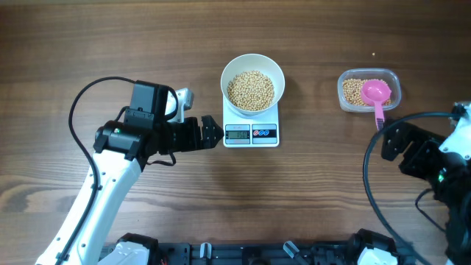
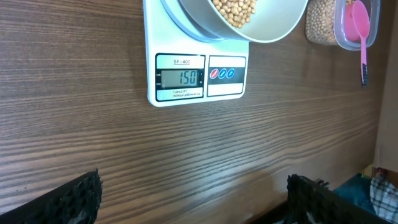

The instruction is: Scoop item into bowl and weigh 150g on scale

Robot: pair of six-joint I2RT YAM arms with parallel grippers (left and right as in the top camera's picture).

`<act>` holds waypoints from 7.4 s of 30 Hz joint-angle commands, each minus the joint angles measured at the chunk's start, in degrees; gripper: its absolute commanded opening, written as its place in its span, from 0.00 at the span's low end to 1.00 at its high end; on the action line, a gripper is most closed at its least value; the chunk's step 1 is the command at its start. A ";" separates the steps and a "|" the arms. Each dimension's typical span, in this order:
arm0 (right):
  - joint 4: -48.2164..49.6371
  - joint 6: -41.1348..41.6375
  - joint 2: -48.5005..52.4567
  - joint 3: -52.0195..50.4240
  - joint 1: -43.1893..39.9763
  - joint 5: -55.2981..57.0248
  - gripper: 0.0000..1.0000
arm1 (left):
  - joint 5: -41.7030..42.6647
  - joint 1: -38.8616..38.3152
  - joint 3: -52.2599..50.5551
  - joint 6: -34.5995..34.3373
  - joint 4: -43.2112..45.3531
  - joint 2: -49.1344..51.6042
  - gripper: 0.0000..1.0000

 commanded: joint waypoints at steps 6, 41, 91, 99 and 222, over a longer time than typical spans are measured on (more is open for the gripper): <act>-0.83 4.92 -0.74 0.17 0.02 1.53 1.00 | -0.55 0.24 0.04 1.11 0.13 0.33 1.00; 55.08 -16.39 -32.70 -51.56 11.37 12.55 1.00 | -0.55 0.20 0.04 1.14 0.13 0.33 1.00; 70.42 -19.32 -45.90 -76.87 14.29 16.76 1.00 | -0.55 0.20 0.04 1.11 0.13 0.33 1.00; 70.40 -19.32 -45.90 -76.87 14.29 16.76 1.00 | -0.55 0.20 0.04 1.14 0.15 0.33 1.00; 70.40 -19.32 -45.90 -76.87 14.29 16.76 1.00 | -25.77 15.19 -56.89 21.92 44.26 -72.08 1.00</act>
